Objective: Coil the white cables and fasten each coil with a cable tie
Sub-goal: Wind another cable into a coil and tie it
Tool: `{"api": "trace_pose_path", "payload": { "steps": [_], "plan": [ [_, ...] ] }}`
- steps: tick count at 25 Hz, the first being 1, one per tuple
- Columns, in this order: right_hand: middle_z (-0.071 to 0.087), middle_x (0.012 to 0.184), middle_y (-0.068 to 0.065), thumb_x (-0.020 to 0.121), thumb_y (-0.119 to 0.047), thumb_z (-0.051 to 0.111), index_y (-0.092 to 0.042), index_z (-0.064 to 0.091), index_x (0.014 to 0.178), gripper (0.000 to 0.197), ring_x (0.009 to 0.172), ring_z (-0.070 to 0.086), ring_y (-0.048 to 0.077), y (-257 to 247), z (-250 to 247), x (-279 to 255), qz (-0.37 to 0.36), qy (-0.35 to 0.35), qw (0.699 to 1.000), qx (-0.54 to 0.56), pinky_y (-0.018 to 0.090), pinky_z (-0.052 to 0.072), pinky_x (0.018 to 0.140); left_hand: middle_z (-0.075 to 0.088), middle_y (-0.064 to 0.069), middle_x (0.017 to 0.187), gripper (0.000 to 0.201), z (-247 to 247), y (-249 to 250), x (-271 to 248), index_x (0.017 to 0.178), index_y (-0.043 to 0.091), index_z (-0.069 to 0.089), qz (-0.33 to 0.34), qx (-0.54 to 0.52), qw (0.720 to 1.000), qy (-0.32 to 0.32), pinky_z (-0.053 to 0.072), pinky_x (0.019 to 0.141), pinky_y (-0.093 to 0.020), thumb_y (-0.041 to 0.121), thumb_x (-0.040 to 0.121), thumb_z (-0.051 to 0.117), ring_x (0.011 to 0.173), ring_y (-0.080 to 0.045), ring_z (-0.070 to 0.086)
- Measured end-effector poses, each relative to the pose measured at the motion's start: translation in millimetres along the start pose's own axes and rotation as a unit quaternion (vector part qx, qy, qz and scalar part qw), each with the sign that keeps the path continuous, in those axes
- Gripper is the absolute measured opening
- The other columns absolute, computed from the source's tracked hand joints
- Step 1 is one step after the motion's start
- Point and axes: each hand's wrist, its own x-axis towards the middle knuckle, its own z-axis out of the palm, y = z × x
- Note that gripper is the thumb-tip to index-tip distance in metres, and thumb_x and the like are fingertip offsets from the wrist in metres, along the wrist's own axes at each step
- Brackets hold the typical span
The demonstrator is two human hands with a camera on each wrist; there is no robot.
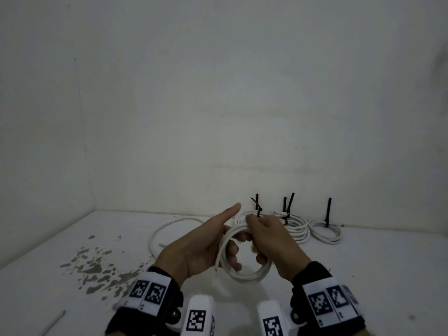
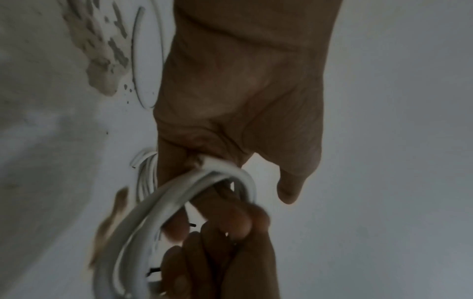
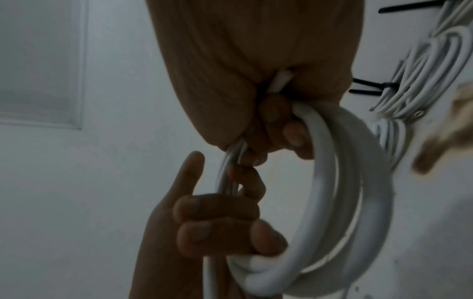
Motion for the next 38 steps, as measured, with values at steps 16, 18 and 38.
{"api": "trace_pose_path", "payload": {
  "steps": [16, 18, 38],
  "plan": [
    [0.068, 0.077, 0.001, 0.1, -0.043, 0.05, -0.012, 0.07, 0.093, 0.038, 0.06, 0.061, 0.016, 8, -216, -98, 0.173, -0.125, 0.847, -0.487, 0.025, 0.051, 0.055, 0.023, 0.004, 0.05, 0.039, 144, -48, 63, 0.077, 0.01, 0.051, 0.013, 0.061, 0.997, 0.034, 0.03, 0.041, -0.023, 0.043, 0.097, 0.054, 0.039, -0.012, 0.022],
    [0.067, 0.075, 0.0, 0.096, -0.043, 0.057, -0.011, 0.072, 0.095, 0.036, 0.058, 0.061, 0.015, 15, -239, -118, 0.212, -0.15, 0.812, -0.522, 0.023, 0.049, 0.053, 0.024, 0.005, 0.047, 0.038, 173, -53, 69, 0.076, 0.01, 0.051, 0.008, 0.049, 0.998, 0.032, 0.03, 0.04, -0.022, 0.041, 0.097, 0.054, 0.037, -0.011, 0.023],
    [0.072, 0.086, 0.013, 0.084, -0.028, 0.077, -0.007, 0.073, 0.093, 0.022, 0.067, 0.063, 0.02, 67, -253, -142, 0.261, 0.021, 0.874, -0.41, 0.029, 0.058, 0.054, 0.03, 0.007, 0.043, 0.035, 241, -75, 75, 0.08, 0.011, 0.057, -0.027, 0.054, 0.998, -0.007, 0.037, 0.048, -0.026, 0.042, 0.096, 0.055, 0.036, -0.011, 0.027]
  ]
}}
